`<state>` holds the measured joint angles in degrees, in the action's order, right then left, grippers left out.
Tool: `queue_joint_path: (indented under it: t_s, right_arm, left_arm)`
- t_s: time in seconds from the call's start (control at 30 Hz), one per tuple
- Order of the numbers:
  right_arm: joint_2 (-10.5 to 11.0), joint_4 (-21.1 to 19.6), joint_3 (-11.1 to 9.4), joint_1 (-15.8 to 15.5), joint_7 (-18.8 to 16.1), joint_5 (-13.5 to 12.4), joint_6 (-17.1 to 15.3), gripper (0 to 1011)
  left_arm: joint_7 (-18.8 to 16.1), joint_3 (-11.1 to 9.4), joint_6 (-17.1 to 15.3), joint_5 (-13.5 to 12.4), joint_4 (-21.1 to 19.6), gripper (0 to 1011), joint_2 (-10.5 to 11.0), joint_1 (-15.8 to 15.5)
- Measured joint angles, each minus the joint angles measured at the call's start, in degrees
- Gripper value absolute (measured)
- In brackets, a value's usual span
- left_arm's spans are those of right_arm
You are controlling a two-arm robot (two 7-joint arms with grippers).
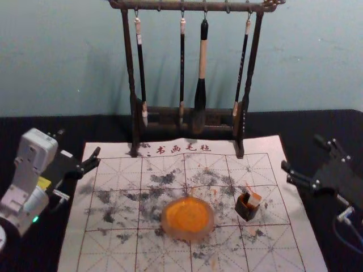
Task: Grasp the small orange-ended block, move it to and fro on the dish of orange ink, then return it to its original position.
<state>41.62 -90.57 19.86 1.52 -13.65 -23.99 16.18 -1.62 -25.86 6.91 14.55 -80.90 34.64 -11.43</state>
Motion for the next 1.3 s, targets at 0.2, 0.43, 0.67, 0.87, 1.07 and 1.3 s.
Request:
queue_joint_path:
  t_s: [0.2, 0.43, 0.67, 0.87, 1.07, 1.3]
  right_arm:
    - [1.58, -2.07, -0.27, -2.88, -4.88, -2.63, 1.10, 1000]
    - [1.30, -1.27, 1.39, -3.18, -9.28, -2.93, 0.46, 1000]
    - [-0.01, 1.14, 3.40, -1.40, -12.88, -1.58, -2.24, 1000]
    - [-1.03, 2.62, 3.90, -0.25, -14.48, -0.97, -4.25, 1000]
    - [-2.46, 4.59, 3.88, 1.20, -15.61, -0.56, -5.52, 1000]
    - [-3.80, 6.57, 3.53, 2.82, -17.12, -0.84, -6.92, 1000]
  left_arm:
    - [0.00, 0.00, 0.00, 0.00, 0.00, 1001, 0.00, 0.00]
    - [0.00, 0.00, 0.00, 0.00, 0.00, 1001, 0.00, 0.00]
    - [0.00, 0.00, 0.00, 0.00, 0.00, 1001, 0.00, 0.00]
    - [0.00, 0.00, 0.00, 0.00, 0.00, 1001, 0.00, 0.00]
    - [0.00, 0.00, 0.00, 0.00, 0.00, 1001, 0.00, 0.00]
    - [0.00, 0.00, 0.00, 0.00, 0.00, 1001, 0.00, 0.00]
